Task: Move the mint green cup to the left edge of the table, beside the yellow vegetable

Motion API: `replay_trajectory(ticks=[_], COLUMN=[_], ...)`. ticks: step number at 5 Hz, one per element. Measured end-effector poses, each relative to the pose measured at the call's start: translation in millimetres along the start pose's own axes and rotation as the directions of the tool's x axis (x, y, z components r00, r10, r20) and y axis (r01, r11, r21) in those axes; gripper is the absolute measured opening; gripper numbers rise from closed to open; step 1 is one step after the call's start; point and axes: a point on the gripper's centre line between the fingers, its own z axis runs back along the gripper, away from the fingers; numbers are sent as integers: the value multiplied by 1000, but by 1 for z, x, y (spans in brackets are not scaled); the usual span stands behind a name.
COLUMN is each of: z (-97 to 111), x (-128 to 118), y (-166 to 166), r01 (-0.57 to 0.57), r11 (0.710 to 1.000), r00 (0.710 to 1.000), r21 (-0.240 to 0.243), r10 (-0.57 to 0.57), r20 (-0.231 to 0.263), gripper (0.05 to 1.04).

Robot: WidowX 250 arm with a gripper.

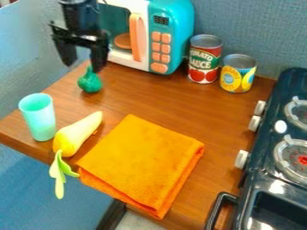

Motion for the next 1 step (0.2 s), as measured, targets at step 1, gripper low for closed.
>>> replay_trajectory(ticks=[1], z=[-17], x=[12], y=[-1], r01=[19], r11=[1000], r00=[999], r21=[22], r10=[-18], r20=[-47], gripper=[1004])
